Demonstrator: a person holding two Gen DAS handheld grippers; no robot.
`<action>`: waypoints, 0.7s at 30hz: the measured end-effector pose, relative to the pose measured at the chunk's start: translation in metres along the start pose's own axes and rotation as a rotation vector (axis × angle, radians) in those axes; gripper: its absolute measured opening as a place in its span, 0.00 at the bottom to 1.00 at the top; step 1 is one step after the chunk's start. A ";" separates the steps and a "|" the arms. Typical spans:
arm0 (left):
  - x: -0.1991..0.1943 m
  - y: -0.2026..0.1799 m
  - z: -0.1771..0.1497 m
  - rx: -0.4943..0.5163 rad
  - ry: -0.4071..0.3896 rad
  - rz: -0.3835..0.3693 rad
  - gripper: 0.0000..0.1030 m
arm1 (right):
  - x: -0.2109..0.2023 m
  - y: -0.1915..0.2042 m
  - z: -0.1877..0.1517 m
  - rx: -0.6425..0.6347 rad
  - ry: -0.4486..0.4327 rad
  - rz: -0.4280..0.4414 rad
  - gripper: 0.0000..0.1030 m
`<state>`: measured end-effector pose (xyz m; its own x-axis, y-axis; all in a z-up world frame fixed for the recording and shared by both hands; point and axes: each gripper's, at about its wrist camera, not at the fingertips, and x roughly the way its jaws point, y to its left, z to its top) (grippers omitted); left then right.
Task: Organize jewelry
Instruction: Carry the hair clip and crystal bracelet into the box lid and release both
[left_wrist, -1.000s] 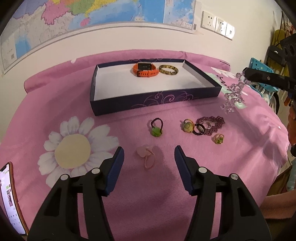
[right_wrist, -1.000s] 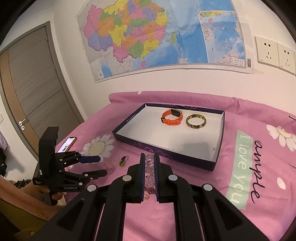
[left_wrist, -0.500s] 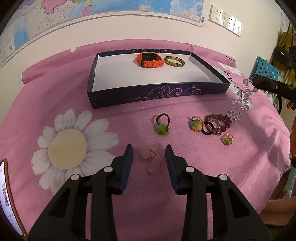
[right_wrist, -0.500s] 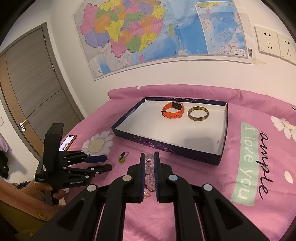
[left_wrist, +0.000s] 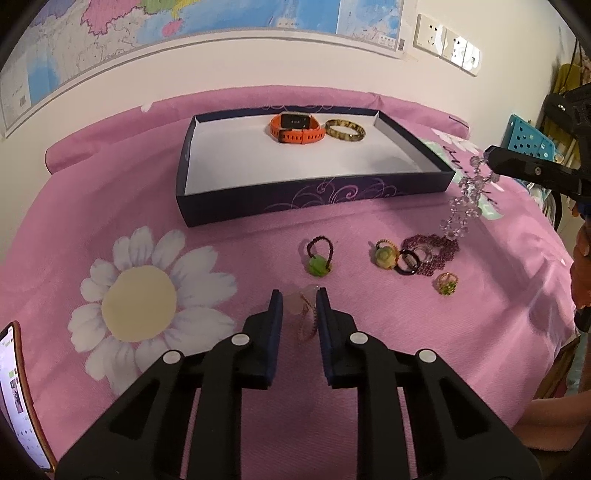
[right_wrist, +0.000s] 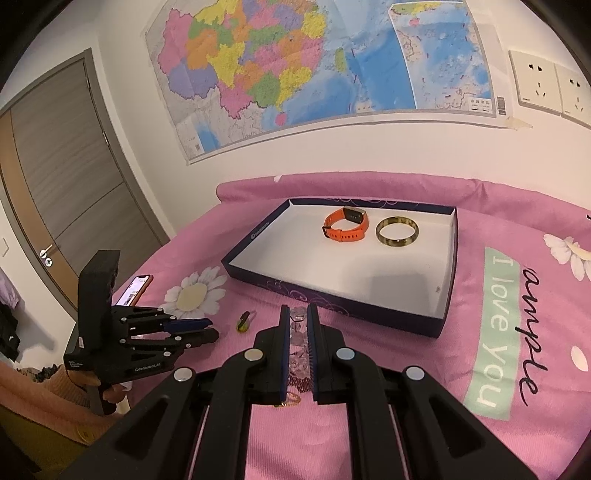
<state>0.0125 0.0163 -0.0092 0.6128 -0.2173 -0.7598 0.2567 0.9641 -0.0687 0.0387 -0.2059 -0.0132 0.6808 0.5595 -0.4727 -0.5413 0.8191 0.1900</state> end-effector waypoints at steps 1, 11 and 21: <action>-0.001 0.000 0.001 0.002 -0.004 -0.001 0.18 | 0.000 0.000 0.001 -0.001 -0.002 0.000 0.07; -0.016 -0.003 0.023 0.031 -0.068 -0.002 0.18 | 0.001 -0.002 0.019 -0.015 -0.028 -0.004 0.07; -0.010 0.000 0.051 0.047 -0.108 0.012 0.18 | 0.006 -0.015 0.045 -0.021 -0.065 -0.031 0.07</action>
<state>0.0444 0.0107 0.0312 0.6924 -0.2232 -0.6861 0.2821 0.9590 -0.0274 0.0727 -0.2089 0.0197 0.7276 0.5414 -0.4213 -0.5293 0.8337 0.1574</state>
